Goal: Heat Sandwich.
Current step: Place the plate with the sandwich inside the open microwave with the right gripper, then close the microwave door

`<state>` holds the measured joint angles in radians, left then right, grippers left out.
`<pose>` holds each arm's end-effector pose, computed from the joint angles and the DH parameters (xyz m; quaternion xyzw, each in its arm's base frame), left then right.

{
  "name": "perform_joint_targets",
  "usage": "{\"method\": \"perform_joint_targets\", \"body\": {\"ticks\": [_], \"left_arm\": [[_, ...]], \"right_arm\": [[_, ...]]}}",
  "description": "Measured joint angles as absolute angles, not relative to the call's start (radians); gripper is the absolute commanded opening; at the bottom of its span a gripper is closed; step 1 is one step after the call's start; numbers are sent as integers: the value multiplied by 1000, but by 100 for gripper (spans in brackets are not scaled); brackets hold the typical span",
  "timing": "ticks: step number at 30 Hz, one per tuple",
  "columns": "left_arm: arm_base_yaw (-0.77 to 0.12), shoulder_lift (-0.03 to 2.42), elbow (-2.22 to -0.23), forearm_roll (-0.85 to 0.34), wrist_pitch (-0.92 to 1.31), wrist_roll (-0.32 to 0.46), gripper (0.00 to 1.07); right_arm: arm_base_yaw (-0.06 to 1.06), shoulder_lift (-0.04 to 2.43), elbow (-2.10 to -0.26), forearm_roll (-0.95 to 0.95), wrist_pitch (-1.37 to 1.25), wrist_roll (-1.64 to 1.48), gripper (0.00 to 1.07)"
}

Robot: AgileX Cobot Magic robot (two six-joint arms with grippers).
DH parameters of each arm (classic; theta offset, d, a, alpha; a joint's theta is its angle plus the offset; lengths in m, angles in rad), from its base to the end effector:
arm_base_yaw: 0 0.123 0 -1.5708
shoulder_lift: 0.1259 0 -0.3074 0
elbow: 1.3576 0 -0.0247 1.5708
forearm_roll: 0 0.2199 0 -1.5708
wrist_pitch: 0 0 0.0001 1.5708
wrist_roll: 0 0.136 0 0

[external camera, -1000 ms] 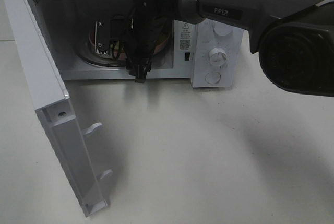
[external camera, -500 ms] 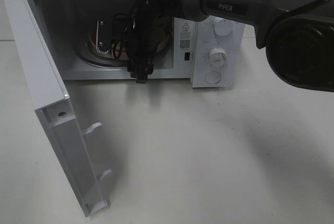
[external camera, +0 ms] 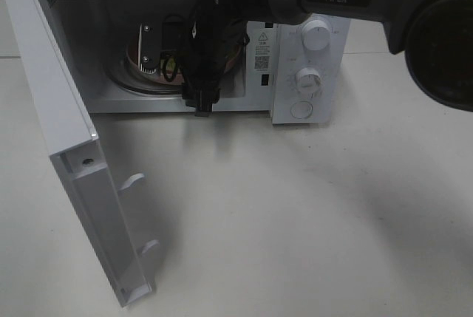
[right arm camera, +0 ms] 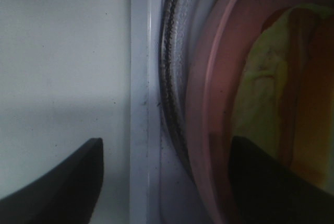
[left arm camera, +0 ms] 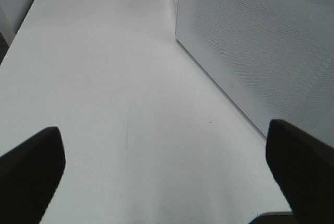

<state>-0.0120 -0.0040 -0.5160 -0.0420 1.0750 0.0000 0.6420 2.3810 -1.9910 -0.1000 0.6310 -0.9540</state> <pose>-0.0174 -0.0048 0.2448 0.0063 0.8515 -0.0241 0.5238 0.4419 0.3204 0.1543 -0.6994 0.6414 -0.0887 0.3027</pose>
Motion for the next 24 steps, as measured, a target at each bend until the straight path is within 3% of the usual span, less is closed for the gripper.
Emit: {"method": "perform_joint_targets", "body": {"ticks": [24], "left_arm": [[-12,-4,-516,-42,1075,0,100]], "right_arm": [[642,2120,-1567,-104,360,-954,67]]}}
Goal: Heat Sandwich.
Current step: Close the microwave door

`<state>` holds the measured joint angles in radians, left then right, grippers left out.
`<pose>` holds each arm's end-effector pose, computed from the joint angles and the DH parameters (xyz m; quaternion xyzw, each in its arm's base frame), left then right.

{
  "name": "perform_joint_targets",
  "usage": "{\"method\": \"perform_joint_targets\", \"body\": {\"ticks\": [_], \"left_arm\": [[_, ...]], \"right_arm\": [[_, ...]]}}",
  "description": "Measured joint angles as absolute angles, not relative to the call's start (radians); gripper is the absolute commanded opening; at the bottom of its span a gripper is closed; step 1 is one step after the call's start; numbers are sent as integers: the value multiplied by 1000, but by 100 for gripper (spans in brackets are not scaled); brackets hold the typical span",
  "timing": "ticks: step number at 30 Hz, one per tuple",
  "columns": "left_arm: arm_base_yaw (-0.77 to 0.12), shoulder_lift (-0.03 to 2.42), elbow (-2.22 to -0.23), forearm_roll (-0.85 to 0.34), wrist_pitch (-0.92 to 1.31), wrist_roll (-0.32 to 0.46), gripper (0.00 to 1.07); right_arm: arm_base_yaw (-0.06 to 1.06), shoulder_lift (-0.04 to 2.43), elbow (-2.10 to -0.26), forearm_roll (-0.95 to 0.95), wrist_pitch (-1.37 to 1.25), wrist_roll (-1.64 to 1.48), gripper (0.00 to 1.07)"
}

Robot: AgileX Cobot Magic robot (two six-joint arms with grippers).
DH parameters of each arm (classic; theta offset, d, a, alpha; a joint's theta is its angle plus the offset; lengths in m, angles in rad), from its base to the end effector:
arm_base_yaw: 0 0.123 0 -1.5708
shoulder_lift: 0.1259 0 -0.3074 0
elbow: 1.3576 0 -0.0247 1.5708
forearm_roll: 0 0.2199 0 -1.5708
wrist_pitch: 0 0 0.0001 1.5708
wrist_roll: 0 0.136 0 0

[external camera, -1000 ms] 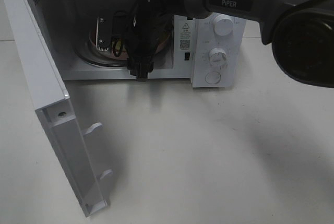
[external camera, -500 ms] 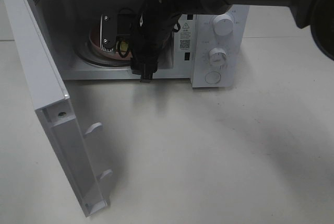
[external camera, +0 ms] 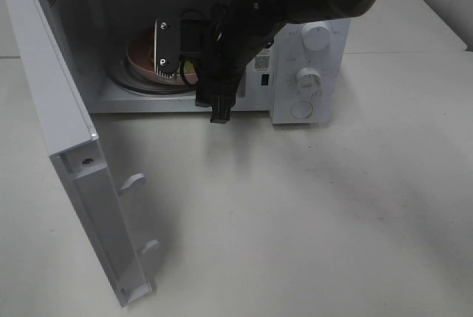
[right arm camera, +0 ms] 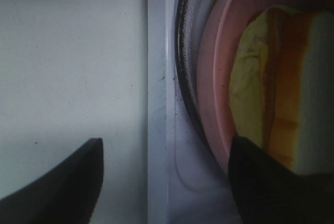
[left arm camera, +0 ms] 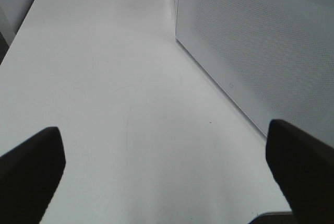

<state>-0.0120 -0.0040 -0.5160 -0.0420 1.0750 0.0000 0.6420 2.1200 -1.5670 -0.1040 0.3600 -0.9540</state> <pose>-0.0174 -0.0048 0.2448 0.0063 0.8515 -0.0241 0.5238 0.3970 0.2906 0.1865 -0.6929 0.6217 -0.0908 0.3537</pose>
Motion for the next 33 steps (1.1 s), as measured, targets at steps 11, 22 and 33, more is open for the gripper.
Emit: {"method": "perform_joint_targets", "body": {"ticks": [11,22,33], "left_arm": [[-12,-4,-516,-42,1075,0,100],[-12,-4,-516,-42,1075,0,100],[-12,-4,-516,-42,1075,0,100]], "right_arm": [[653,2022,-1422,-126,335,-954,67],[653,1870,-1216,-130,272,-954,67],[653,1738,-1050,-127,261,-944,67]]}}
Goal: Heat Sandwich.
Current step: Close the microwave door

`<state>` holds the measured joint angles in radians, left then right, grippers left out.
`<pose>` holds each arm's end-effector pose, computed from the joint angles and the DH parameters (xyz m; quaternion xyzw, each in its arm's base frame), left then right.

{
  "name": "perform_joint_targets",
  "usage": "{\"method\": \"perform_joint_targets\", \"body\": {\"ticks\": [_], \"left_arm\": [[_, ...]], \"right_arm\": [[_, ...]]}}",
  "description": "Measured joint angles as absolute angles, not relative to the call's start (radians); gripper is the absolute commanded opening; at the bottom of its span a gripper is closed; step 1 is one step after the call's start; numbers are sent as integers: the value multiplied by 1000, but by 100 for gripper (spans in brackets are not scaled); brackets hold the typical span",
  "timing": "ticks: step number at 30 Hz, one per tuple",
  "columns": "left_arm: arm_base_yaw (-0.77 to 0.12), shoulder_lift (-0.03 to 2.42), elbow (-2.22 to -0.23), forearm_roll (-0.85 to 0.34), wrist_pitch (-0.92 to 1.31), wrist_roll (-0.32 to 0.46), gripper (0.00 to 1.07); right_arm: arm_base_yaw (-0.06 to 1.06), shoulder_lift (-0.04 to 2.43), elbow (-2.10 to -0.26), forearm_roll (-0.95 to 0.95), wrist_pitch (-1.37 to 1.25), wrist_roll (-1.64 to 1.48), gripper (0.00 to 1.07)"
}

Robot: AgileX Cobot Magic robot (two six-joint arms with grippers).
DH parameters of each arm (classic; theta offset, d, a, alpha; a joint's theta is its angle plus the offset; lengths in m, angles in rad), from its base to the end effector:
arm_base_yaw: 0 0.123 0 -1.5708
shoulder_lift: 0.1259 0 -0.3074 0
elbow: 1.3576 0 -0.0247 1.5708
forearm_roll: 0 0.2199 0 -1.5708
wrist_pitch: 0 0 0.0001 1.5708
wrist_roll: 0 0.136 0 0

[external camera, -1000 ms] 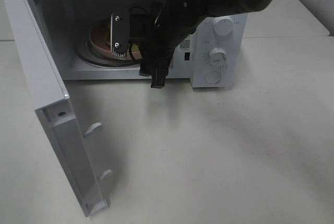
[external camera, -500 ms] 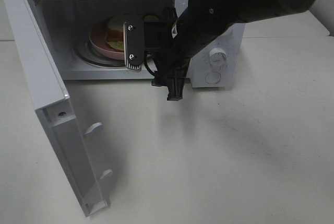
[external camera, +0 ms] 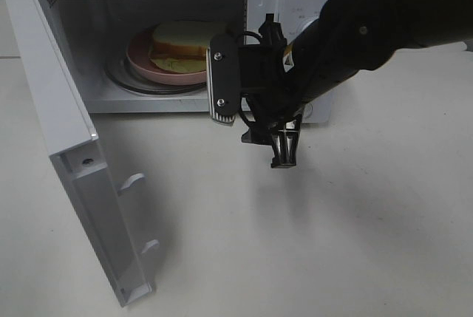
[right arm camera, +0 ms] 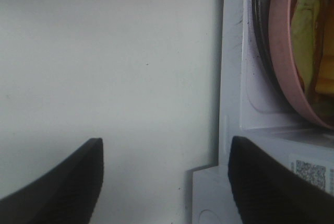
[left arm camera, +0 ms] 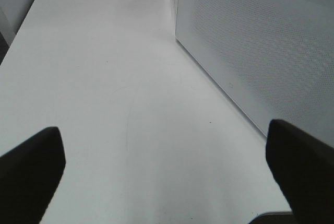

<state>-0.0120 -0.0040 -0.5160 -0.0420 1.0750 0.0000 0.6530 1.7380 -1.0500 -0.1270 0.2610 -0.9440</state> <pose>-0.0174 -0.0048 0.2448 0.0063 0.8515 -0.0241 0.5238 0.2988 0.2230 0.2103 -0.7066 0.6160 -0.0865 0.3375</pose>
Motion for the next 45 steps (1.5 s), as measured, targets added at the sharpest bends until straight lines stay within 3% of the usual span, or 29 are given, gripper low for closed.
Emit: {"method": "perform_joint_targets", "body": {"ticks": [33,36,41,45], "left_arm": [[-12,-4,-516,-42,1075,0,100],[-12,-4,-516,-42,1075,0,100],[-12,-4,-516,-42,1075,0,100],[-12,-4,-516,-42,1075,0,100]], "right_arm": [[653,1216,-682,-123,355,-295,67],[653,1165,-680,-123,413,-205,68],[653,1091,-680,-122,532,-103,79],[653,1024,-680,-120,612,-63,81]]}}
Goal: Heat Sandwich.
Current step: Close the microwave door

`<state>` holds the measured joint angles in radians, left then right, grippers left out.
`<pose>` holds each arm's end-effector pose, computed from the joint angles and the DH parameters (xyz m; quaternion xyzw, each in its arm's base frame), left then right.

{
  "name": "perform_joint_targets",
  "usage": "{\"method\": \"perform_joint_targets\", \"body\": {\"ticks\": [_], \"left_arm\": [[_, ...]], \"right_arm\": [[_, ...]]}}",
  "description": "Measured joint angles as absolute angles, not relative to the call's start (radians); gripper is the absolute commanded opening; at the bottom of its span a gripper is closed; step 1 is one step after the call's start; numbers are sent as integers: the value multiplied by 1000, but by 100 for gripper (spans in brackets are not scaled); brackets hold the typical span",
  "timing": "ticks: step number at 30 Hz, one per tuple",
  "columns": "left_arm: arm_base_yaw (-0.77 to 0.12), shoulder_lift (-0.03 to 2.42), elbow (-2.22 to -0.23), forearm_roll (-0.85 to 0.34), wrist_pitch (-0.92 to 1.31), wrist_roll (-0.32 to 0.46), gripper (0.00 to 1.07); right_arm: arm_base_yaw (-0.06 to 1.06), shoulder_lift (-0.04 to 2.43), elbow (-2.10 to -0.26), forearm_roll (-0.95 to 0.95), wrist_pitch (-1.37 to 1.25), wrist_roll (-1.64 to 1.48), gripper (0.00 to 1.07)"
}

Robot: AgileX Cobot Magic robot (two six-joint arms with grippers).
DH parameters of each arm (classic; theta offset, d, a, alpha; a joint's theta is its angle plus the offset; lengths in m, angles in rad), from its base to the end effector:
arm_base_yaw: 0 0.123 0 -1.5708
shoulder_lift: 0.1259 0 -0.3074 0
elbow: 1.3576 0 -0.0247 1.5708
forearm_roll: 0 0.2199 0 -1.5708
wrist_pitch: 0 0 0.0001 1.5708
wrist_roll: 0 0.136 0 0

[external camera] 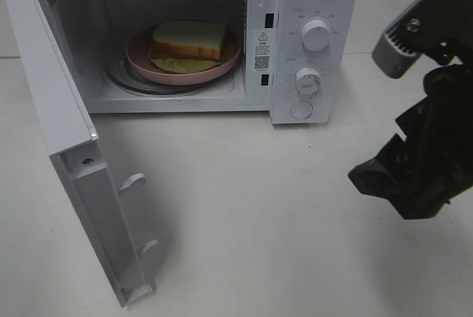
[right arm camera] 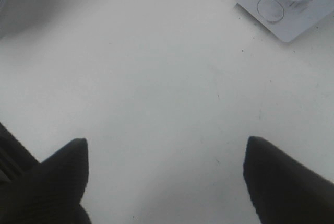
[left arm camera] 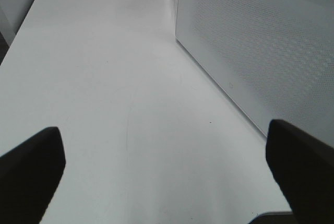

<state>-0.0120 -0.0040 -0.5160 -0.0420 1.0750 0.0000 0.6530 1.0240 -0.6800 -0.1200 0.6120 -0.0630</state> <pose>-0.0174 -0.0048 0.2448 0.0063 0.8515 -0.0241 0.5238 0.1497 0.1027 0.2683 -0.3605 0.8659 0.0527 0.3427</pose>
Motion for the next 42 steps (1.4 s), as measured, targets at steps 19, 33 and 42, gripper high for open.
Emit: {"method": "perform_joint_targets", "body": {"ticks": [19,33,42], "left_arm": [[-12,-4,-516,-42,1075,0,100],[-12,-4,-516,-42,1075,0,100],[-12,-4,-516,-42,1075,0,100]], "right_arm": [[653,697,-680,-81,985,-35,77],[594,490,-679,-88,1089,38,76],[385,304,-552,-120,1095,39,76]]}}
